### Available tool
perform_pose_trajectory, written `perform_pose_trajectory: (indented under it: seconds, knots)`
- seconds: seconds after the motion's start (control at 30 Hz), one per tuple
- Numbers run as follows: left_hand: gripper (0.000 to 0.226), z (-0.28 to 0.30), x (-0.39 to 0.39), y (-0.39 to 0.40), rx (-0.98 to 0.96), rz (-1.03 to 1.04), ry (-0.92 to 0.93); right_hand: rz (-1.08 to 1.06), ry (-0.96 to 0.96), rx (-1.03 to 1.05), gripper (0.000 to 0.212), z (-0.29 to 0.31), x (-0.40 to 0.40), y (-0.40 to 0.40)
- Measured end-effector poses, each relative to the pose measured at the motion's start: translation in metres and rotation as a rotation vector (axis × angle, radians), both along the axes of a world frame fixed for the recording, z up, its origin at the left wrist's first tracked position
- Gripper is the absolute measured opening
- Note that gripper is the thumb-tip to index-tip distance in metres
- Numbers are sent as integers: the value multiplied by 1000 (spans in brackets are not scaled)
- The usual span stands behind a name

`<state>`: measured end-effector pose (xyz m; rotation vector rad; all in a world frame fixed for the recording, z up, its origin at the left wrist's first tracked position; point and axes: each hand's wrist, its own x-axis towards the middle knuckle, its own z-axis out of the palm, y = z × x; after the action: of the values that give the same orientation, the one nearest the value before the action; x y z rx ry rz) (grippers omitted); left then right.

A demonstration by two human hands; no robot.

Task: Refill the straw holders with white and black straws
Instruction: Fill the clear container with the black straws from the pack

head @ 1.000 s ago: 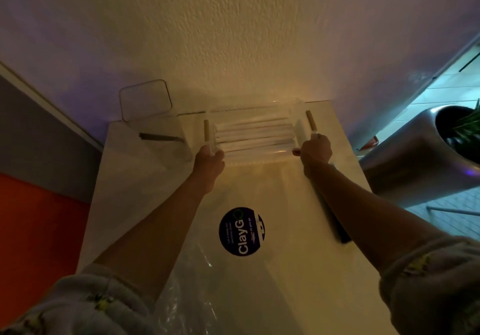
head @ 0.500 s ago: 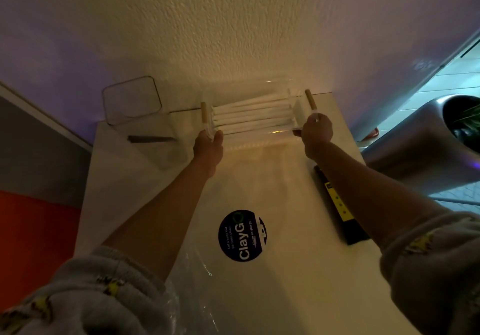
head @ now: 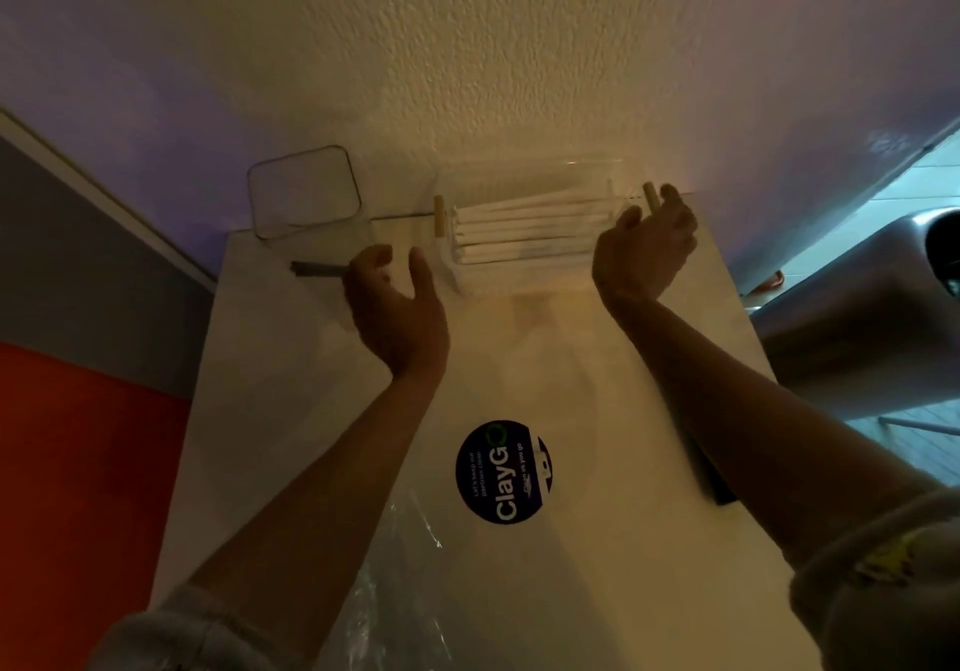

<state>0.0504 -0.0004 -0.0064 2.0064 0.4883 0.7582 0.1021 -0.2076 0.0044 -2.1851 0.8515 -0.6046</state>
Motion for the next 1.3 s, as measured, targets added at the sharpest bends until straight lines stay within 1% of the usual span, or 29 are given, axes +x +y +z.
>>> perform_pose_trajectory:
  seconds: [0.03, 0.1, 0.13, 0.2, 0.27, 0.37, 0.43, 0.5, 0.57, 0.63, 0.7, 0.8, 0.87, 0.9, 0.97, 1.03, 1.13, 1.23, 1.3]
  knots:
    - [39, 3, -4, 7, 49, 71, -85, 80, -80, -59, 44, 5, -1, 15]
    - [49, 12, -7, 23, 119, 218, -187, 272, -189, -72, 43, 13, -3, 47]
    - [57, 17, -7, 32, 140, 276, -192, 362, -216, -44, 43, 18, -4, 64]
    - [79, 27, -6, 43, 126, 312, -120, 504, -249, 23, 42, 26, -8, 92]
    - [100, 32, -1, 55, 95, 270, -11, 648, -254, 79, 42, 32, -12, 118]
    - [122, 29, 9, 65, 29, 165, 116, 886, -195, 114, 44, 43, -15, 148]
    - [126, 26, 13, 66, 9, 102, 168, 1028, -130, 98, 43, 53, -16, 163]
    - [122, 29, 16, 64, -54, 59, 184, 1114, -14, 62, 42, 61, -14, 174]
    - [114, 36, 18, 62, -177, 53, 157, 1121, 84, 30, 41, 64, -14, 181]
    - [106, 41, 19, 58, -290, 83, 114, 1117, 89, 30, 40, 66, -16, 186]
    - [101, 44, 20, 54, -333, 109, 79, 1113, 86, 27, 37, 69, -17, 188]
    - [105, 44, 17, 54, -344, 103, 74, 1149, 113, 9, 37, 73, -20, 182]
    - [107, 41, 12, 57, -306, 61, 80, 1162, 88, 39, 37, 75, -26, 167]
    - [110, 40, 9, 60, -247, 44, 93, 1142, 57, 75, 37, 75, -30, 157]
    - [116, 39, 1, 60, -144, 53, 152, 1042, -20, 123, 35, 71, -38, 130]
    - [117, 44, -11, 55, -133, 95, 185, 931, -31, 116, 34, 61, -47, 100]
    - [117, 56, -36, 41, -81, 107, 197, 795, 52, 91, 34, 37, -67, 49]
    - [111, 60, -72, 19, -52, 12, 179, 655, 169, -16, 38, 13, -98, -12]
    - [107, 61, -95, 3, -46, -49, 167, 596, 289, -91, 43, 1, -116, -49]
